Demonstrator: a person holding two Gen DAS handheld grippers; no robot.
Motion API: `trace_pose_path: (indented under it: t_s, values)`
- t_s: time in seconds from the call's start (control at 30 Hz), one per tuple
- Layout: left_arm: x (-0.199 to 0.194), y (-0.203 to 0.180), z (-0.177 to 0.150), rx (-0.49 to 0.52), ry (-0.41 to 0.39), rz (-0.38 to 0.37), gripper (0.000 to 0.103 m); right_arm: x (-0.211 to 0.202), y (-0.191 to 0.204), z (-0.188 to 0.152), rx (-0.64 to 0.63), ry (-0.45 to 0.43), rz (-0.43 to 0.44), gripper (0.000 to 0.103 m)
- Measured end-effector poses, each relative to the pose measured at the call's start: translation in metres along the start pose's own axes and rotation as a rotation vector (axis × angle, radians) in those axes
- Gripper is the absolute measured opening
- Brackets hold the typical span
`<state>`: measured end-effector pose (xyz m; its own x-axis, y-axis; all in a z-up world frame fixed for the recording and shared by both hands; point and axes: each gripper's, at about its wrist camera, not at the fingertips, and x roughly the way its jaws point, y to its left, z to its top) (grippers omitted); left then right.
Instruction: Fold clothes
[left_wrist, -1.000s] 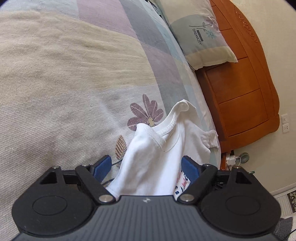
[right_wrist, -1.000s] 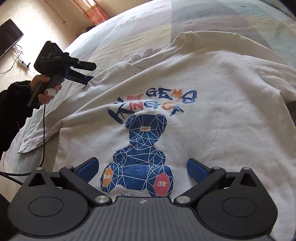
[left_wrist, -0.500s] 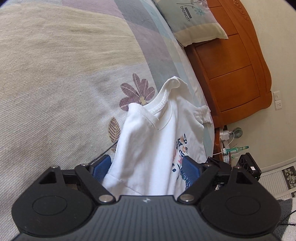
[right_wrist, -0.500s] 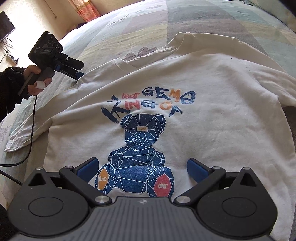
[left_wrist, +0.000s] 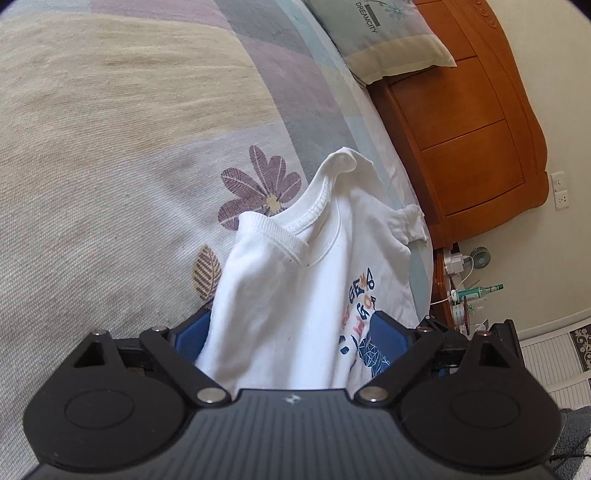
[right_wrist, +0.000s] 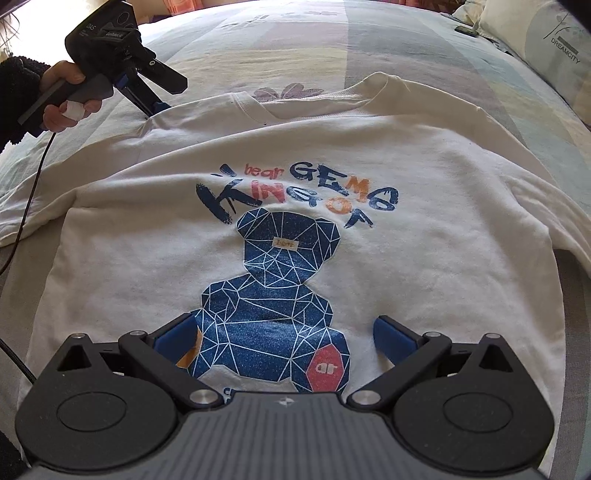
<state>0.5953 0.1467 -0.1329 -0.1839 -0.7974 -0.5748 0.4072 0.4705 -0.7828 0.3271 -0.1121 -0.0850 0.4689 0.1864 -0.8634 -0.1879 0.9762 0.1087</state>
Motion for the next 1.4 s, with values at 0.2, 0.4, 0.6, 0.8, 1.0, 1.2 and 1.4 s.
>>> trace_pose_path:
  t_s: [0.2,0.4,0.6,0.8,1.0,1.2,1.4]
  values:
    - [-0.008,0.005,-0.018,-0.088,-0.058,-0.066,0.091,-0.001,-0.002,0.0,0.011,-0.006,0.014,0.103]
    - [-0.007,0.006,-0.028,-0.121,-0.075,-0.078,0.091,0.0,-0.002,0.003,0.011,-0.014,0.022,0.103]
    - [0.018,0.0,0.008,-0.084,-0.011,-0.066,0.091,-0.001,-0.006,0.003,0.017,-0.04,0.049,0.103]
    - [0.025,0.007,0.022,-0.075,0.055,-0.087,0.082,-0.002,-0.009,0.0,0.019,-0.066,0.072,0.103]
    - [0.021,0.04,0.011,-0.196,0.036,-0.024,0.008,-0.004,-0.017,-0.004,0.038,-0.102,0.113,0.103]
    - [0.021,-0.002,0.017,0.015,0.013,0.162,0.008,-0.005,-0.022,-0.002,0.053,-0.119,0.143,0.103]
    - [0.005,-0.035,0.032,0.091,-0.128,0.414,0.005,-0.007,-0.024,-0.005,0.07,-0.134,0.155,0.103]
